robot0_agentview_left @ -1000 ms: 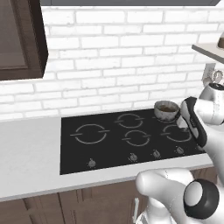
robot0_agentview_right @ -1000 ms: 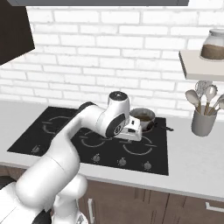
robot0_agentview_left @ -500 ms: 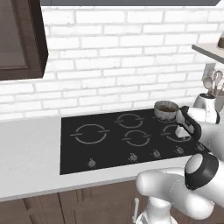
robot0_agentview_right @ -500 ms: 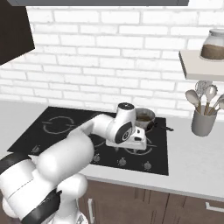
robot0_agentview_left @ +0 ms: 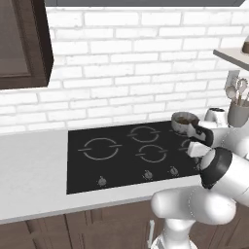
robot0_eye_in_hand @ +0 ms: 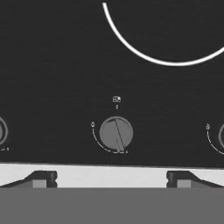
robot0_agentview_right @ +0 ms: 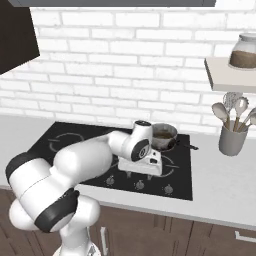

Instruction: Turn off the rear right burner of the stove.

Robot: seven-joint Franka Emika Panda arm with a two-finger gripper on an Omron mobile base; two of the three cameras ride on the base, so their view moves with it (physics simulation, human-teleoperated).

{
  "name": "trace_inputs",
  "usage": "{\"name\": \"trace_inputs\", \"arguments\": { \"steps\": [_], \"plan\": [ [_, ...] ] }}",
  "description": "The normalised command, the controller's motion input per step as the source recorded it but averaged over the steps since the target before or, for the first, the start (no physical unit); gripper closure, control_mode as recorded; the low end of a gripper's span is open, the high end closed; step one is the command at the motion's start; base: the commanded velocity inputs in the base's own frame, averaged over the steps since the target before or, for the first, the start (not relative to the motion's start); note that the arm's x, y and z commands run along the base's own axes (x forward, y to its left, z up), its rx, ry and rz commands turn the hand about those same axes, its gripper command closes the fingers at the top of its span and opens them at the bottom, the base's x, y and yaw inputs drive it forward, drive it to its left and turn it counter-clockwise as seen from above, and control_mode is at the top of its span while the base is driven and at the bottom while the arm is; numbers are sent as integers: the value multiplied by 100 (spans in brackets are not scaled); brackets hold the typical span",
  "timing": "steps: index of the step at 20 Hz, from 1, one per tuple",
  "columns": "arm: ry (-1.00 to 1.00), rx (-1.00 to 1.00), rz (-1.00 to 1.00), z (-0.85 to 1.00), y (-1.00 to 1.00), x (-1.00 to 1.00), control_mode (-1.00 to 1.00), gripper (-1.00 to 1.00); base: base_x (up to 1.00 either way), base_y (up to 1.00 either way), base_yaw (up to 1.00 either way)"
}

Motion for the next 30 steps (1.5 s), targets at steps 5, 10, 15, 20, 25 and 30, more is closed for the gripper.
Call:
{"name": "trace_inputs", "arguments": {
  "steps": [5,10,15,20,25,30],
  "plan": [
    [4,8,0,-37,1,0,-100,-100,0,0,0],
    [0,3,2,-25,0,8,-100,-100,0,0,0],
    [-2,0,6,-25,-4,8,-100,-100,0,0,0],
    [-2,0,20,-21,-15,2,-100,-100,0,0,0],
    [0,0,5,-1,0,0,-100,-100,0,0,0],
    [-3,-3,1,0,21,-4,-100,-100,0,0,0]
  ]
}}
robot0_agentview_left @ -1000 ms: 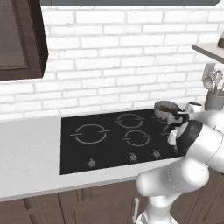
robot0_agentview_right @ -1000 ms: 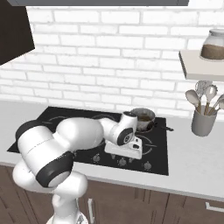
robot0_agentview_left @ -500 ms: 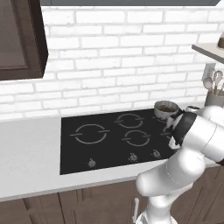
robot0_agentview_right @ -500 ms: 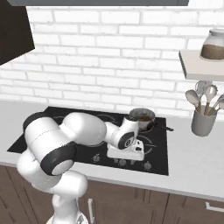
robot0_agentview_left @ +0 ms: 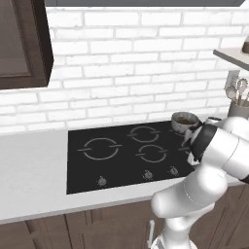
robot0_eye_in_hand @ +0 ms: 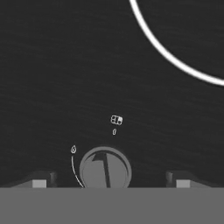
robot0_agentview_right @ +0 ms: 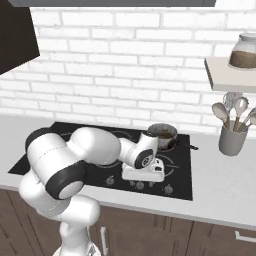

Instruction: Turn off the rear right burner of the stove.

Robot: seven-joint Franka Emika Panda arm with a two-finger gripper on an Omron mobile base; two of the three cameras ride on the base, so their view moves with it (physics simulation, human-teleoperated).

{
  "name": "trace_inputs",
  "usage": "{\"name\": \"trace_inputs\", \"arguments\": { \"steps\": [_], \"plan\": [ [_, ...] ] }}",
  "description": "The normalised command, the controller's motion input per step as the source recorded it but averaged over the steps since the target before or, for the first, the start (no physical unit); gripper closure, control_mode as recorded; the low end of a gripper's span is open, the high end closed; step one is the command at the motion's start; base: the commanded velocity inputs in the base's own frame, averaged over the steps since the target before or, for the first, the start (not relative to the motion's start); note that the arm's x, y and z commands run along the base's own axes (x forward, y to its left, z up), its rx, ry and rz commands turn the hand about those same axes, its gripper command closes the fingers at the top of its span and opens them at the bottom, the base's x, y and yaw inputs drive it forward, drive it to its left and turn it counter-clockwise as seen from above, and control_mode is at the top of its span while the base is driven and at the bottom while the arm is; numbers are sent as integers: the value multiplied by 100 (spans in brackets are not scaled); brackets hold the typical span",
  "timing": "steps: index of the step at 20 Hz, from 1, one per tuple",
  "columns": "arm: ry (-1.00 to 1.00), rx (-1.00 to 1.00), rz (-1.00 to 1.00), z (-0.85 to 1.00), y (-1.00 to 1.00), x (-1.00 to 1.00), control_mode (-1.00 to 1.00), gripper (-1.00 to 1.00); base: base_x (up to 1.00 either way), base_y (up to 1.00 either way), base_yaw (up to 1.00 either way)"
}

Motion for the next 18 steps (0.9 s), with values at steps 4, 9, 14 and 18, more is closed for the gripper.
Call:
{"name": "trace_inputs", "arguments": {
  "steps": [4,9,14,18],
  "plan": [
    [-1,0,0,0,3,0,-100,-100,0,0,0],
    [0,0,0,0,0,0,-100,-100,0,0,0],
    [0,0,0,0,0,0,-100,100,0,0,0],
    [0,0,0,0,0,0,-100,100,0,0,0]
  ]
}}
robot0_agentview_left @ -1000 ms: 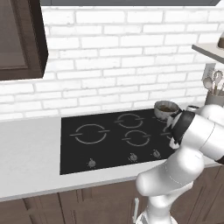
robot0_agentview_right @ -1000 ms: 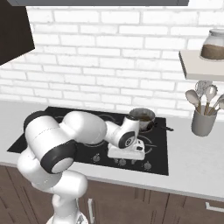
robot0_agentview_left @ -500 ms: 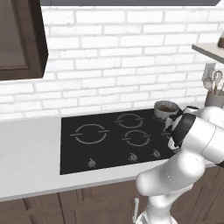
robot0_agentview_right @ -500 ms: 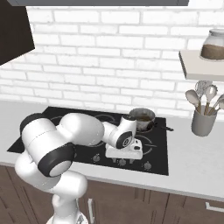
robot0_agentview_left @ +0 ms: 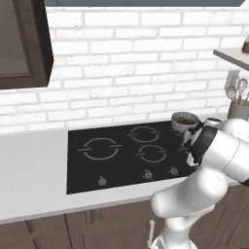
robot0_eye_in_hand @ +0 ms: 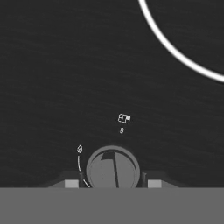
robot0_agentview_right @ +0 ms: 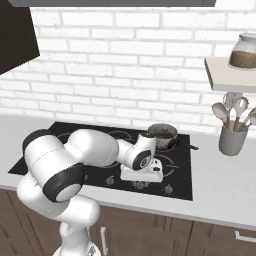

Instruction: Turn off the rear right burner of the stove.

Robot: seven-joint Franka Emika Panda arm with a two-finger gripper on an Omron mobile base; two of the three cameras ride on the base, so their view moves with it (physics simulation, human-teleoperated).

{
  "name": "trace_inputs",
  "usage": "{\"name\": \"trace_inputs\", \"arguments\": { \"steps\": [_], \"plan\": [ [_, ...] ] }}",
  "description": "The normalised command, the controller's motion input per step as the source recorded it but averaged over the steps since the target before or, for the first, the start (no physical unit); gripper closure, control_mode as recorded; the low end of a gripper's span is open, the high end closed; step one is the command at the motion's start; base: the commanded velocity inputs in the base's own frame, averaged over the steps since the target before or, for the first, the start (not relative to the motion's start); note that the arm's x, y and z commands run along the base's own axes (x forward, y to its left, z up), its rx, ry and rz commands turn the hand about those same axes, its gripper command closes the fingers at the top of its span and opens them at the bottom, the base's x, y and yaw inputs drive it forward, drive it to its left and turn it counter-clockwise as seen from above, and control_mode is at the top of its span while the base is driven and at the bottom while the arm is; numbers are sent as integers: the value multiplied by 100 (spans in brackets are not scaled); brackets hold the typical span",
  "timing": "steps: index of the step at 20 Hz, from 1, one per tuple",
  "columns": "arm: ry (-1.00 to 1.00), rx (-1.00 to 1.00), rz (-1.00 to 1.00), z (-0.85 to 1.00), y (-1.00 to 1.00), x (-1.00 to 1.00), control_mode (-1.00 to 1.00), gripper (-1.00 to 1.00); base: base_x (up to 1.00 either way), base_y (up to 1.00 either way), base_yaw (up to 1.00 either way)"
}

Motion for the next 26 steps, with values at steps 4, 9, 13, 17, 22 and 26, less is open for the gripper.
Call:
{"name": "trace_inputs", "arguments": {
  "steps": [4,9,13,17,22,26],
  "plan": [
    [0,0,-13,0,0,0,-100,100,0,0,0],
    [0,0,-45,-1,2,0,-100,100,0,0,0],
    [0,0,-69,-5,12,0,-100,100,0,0,0],
    [0,0,-78,-2,24,0,-100,100,0,0,0],
    [0,0,-86,-9,41,0,-100,100,0,0,0],
    [0,0,-93,-16,43,0,-100,100,0,0,0]
  ]
}}
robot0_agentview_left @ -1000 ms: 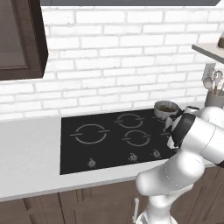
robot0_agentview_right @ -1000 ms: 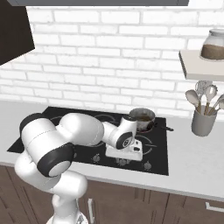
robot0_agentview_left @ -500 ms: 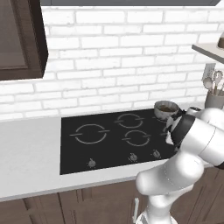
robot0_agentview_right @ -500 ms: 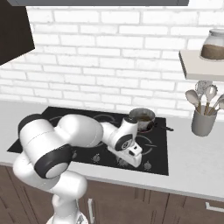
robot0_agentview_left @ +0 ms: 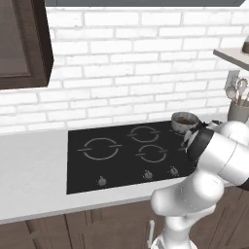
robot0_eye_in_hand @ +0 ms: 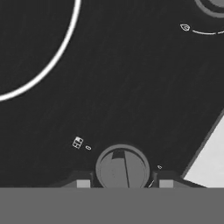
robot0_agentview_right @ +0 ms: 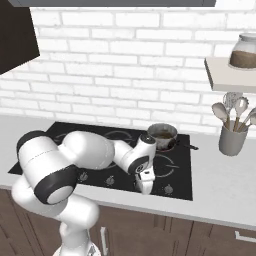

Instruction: Turn off the rear right burner of the stove.

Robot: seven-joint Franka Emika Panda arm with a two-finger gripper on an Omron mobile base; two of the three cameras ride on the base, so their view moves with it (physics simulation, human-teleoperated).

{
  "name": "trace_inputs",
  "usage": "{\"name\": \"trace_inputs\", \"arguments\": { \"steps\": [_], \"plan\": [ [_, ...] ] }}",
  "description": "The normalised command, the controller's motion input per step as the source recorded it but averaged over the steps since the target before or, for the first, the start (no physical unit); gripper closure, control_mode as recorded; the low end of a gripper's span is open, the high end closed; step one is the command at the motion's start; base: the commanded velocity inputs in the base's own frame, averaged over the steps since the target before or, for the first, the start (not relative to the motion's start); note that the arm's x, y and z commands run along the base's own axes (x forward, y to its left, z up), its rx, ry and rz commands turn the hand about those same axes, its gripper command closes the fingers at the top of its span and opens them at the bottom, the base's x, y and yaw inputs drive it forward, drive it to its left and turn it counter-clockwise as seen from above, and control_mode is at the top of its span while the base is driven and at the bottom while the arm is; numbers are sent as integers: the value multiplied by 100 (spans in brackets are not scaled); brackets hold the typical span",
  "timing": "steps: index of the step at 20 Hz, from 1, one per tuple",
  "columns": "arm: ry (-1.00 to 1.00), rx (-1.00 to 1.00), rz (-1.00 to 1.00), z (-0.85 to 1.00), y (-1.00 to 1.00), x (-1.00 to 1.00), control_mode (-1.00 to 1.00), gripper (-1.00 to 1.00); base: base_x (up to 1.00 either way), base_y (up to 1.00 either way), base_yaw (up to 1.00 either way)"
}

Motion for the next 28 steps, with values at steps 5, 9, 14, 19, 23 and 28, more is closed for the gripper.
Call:
{"name": "trace_inputs", "arguments": {
  "steps": [5,9,14,19,23,28],
  "plan": [
    [0,0,-95,-21,37,0,-100,100,0,0,0],
    [0,0,-97,-23,33,3,-100,100,0,0,0],
    [0,0,-97,-28,33,7,-100,100,0,0,0],
    [0,0,-99,-28,29,10,-100,100,0,0,0],
    [0,0,-100,-26,26,12,-100,100,0,0,0],
    [0,0,-100,-23,19,15,-100,100,0,0,0]
  ]
}}
